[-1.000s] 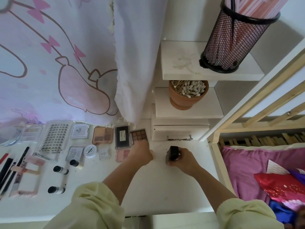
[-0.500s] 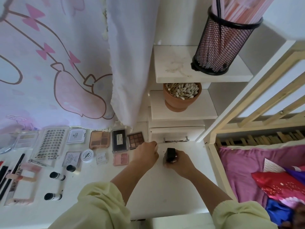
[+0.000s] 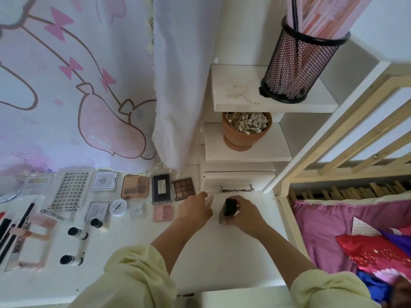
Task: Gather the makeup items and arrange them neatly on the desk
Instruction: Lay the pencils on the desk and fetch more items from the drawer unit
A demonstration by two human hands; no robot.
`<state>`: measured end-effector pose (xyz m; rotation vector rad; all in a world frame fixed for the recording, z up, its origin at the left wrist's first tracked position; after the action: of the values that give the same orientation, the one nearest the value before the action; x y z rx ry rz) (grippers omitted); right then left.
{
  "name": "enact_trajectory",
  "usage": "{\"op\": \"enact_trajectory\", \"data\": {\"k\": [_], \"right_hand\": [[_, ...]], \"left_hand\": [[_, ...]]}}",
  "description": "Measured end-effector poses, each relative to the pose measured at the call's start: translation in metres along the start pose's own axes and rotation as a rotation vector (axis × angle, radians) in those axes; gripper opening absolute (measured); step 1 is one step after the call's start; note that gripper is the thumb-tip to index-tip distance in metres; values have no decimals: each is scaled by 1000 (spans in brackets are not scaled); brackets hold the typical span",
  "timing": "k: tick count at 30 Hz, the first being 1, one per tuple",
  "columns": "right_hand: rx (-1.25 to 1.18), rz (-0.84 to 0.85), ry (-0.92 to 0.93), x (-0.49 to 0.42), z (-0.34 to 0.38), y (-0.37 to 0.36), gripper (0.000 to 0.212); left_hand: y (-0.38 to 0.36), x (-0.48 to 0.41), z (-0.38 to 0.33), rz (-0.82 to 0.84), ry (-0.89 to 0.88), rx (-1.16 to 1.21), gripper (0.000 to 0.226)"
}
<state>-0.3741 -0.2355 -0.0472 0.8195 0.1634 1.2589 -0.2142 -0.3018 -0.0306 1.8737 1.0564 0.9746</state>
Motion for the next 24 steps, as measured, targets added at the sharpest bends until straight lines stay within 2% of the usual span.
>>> {"op": "enact_trajectory", "data": {"k": [3,6,9,11,14,18,24], "right_hand": [[39,-12,52,12,15,13,67],[70,-97,113,35,36,22,66],[169,-222,230,55,62,19,52],[244,-247,341,67,88,7,42],[325,-214,489,88,135,-23,32],[313,-128,649,122,197,-85,26],[279,67,868,246,261,-206,42]], "left_hand": [[10,11,4,-24,4,13,56],[24,34,13,-110,15,43,56],[42,63,28,-198,33,66,48],[59,84,44,-229,66,123,42],[90,124,75,-312,117,146,39],[129,197,130,-448,237,129,32],[148,362,237,-640,535,135,31]]}}
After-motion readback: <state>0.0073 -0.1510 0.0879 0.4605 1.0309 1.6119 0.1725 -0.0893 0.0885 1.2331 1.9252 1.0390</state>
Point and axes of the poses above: each hand's wrist, its own x-axis away from the middle knuckle, its own y-axis out of the back of the hand, z = x × y, the point moved 1 cm from there along -x, towards the middle knuckle, and after that the axes turned 7 degrees about -z, right-handed, at the moved point
